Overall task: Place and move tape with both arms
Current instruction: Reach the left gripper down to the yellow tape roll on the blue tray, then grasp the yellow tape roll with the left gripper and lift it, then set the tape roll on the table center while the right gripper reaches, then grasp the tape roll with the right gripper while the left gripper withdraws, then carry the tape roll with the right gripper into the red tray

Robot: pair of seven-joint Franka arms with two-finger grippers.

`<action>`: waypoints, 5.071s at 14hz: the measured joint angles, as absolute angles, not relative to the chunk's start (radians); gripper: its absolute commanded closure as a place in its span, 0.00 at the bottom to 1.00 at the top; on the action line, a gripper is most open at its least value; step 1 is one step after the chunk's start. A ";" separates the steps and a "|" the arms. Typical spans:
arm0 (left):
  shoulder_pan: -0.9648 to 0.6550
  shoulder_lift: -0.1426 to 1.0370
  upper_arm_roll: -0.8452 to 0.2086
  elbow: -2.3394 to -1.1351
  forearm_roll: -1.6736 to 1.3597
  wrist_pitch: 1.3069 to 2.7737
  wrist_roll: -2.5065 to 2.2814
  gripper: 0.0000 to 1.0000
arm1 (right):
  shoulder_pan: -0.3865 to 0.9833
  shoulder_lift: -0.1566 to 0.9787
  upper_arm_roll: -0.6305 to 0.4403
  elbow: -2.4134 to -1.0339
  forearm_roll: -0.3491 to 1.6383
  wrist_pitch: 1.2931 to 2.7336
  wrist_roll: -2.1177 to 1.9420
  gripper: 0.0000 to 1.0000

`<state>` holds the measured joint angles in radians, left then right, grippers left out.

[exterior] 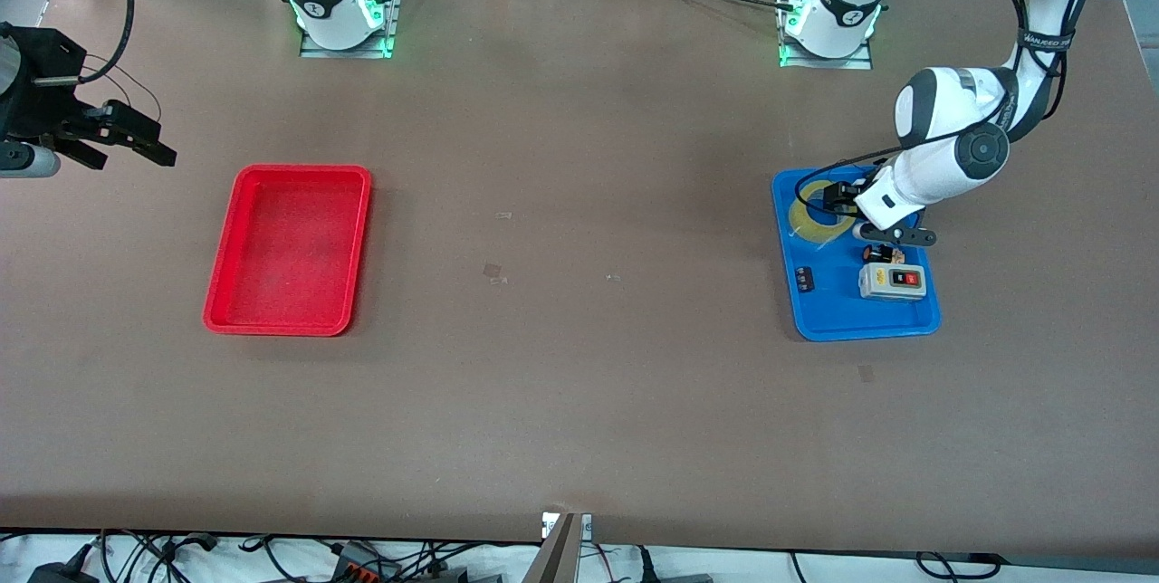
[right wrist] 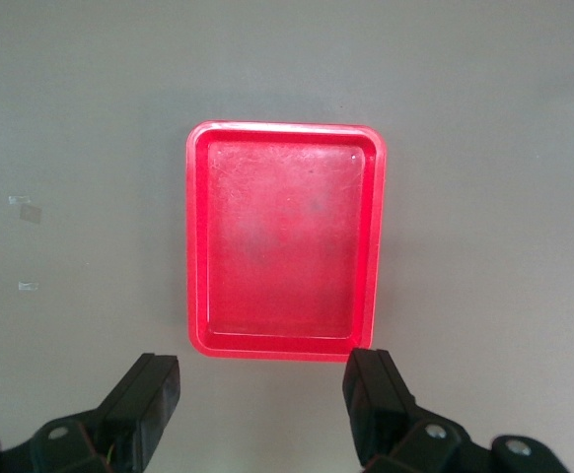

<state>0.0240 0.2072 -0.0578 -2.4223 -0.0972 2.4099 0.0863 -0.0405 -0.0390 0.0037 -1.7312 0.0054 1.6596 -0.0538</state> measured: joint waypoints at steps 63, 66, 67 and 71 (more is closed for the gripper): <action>0.019 0.015 -0.027 -1.508 0.019 1.484 0.063 0.00 | 0.650 0.772 0.013 -1.477 0.098 2.077 0.498 0.93; 0.020 0.016 -0.027 -1.507 0.019 1.468 0.063 0.00 | 0.640 0.769 0.009 -1.475 0.099 2.076 0.499 1.00; 0.020 0.016 -0.027 -1.506 0.018 1.464 0.063 0.00 | 0.639 0.768 0.008 -1.475 0.099 2.076 0.499 1.00; 0.024 0.018 -0.027 -1.502 -0.027 1.427 0.048 0.00 | 0.562 0.692 -0.012 -1.443 0.097 1.963 0.501 1.00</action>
<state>0.0238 0.0179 -0.0265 -1.5022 -0.0274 1.4266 0.0479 0.5615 0.6918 -0.0117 -1.4431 0.0973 1.9625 0.5006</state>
